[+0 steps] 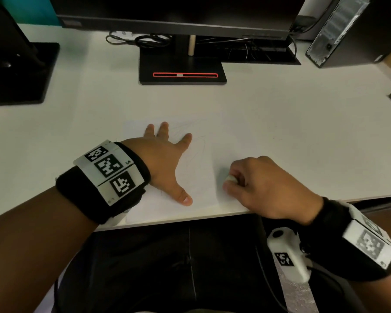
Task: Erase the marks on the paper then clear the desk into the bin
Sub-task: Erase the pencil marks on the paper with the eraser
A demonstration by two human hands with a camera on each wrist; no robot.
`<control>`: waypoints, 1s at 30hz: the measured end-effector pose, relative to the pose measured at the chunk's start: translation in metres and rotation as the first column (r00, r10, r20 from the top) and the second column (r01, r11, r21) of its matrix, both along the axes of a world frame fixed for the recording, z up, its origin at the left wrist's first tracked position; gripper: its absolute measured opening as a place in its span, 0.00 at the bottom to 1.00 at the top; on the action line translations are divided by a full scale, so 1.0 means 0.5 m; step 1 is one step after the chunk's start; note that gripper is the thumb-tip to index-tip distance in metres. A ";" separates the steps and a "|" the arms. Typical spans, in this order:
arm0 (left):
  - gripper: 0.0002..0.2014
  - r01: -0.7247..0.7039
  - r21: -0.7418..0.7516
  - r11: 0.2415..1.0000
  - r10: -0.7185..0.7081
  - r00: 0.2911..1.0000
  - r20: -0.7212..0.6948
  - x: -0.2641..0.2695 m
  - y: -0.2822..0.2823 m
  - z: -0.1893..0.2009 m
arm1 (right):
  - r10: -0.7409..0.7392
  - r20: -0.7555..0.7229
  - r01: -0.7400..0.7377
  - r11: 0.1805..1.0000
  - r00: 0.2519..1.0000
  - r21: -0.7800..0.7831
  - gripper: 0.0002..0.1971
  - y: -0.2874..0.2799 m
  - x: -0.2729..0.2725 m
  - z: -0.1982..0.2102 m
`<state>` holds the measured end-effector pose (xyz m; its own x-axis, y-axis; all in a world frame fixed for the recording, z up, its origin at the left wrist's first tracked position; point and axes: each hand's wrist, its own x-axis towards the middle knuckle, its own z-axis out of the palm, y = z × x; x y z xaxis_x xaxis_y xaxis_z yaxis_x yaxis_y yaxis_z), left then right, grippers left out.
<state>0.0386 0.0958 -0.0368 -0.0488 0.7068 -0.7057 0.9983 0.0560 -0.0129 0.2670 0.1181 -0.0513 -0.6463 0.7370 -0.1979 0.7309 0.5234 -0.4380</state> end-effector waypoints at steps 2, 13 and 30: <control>0.74 -0.002 -0.003 1.000 0.002 1.000 -0.003 0.002 0.000 0.001 | 0.030 -0.002 -0.030 1.000 1.000 0.010 0.14 -0.015 -0.007 -0.004; 0.74 -0.005 -0.014 1.000 0.005 1.000 -0.008 0.004 0.000 0.002 | 0.125 0.018 -0.125 0.992 0.992 -0.020 0.15 -0.043 -0.031 0.000; 0.74 -0.011 -0.020 1.000 0.011 1.000 -0.005 0.006 -0.001 0.005 | 0.137 0.056 -0.138 0.990 0.989 0.028 0.15 -0.009 -0.044 0.006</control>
